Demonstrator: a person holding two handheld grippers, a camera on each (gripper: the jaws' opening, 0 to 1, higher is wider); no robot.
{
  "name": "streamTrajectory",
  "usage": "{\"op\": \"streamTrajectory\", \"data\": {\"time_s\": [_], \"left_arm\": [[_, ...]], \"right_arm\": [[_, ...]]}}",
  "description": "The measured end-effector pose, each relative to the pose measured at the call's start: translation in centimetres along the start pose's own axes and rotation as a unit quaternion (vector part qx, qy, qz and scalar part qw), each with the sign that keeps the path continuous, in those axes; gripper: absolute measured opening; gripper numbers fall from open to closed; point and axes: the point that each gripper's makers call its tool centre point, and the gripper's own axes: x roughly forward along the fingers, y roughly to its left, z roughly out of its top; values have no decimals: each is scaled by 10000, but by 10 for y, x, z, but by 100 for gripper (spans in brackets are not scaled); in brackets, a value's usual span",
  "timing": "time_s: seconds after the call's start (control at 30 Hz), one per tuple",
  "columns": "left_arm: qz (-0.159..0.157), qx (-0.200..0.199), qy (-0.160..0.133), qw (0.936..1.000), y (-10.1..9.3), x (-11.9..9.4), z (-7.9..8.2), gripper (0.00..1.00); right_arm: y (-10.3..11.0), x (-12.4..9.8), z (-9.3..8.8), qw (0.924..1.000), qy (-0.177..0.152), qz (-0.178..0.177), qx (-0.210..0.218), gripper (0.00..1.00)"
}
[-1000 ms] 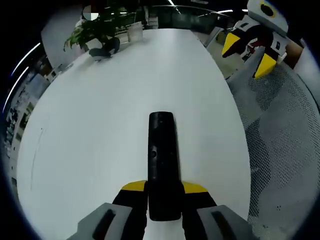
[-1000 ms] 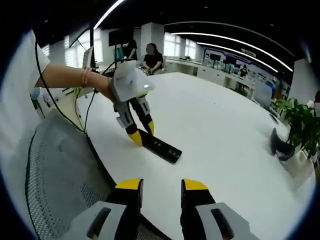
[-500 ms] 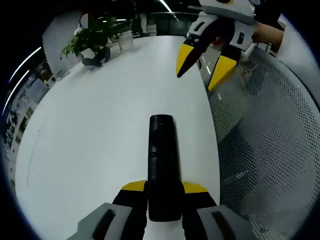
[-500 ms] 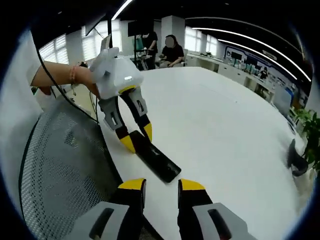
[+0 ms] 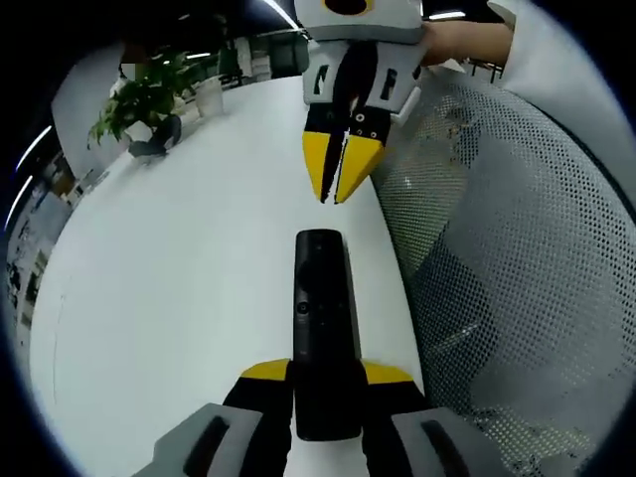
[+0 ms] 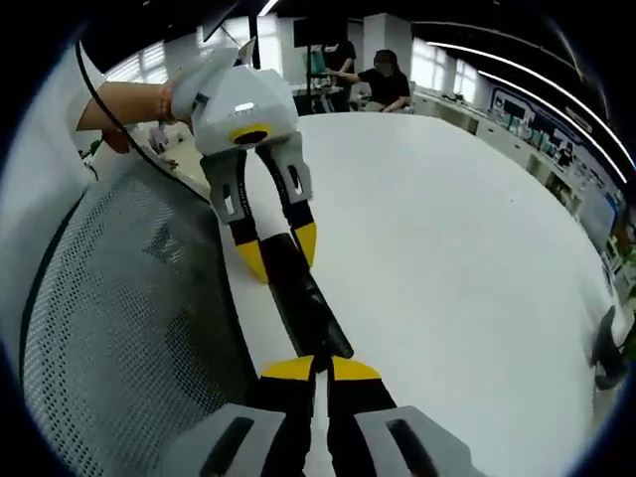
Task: Press the specified remote control buttons in sequence, fully releasing each button before pressing the next.
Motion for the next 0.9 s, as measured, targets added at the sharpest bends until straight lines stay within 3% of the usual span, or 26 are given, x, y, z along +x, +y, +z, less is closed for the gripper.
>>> {"op": "streamTrajectory", "data": {"time_s": [0.27, 0.4, 0.43, 0.63, 0.77, 0.83, 0.9], "left_arm": [[-80, 95, -79, 9999, -1, 0, 1, 23], [-107, 108, -97, 9998, -2, 0, 1, 23], [-110, 113, -101, 9998, -2, 0, 1, 23], [-99, 104, -79, 9999, -2, 0, 1, 23], [10, -26, -17, 10000, -1, 0, 2, 24], [114, -263, -21, 9996, -1, -1, 0, 24], [297, -486, -120, 9983, 1, -2, -1, 24]], "right_arm": [[-3, 17, -6, 9981, 387, 170, -440, 0], [-4, 20, -7, 9941, 574, 250, -883, 0], [-4, 21, -8, 9947, 624, 225, -785, 0], [-6, 22, -9, 9817, 1125, 174, -1526, 0], [-8, 24, -8, 9868, 1219, -11, -1066, 0], [-9, 23, -8, 9890, 1093, -42, -994, 0], [-9, 22, -8, 9949, 834, -62, -573, 0]]}}
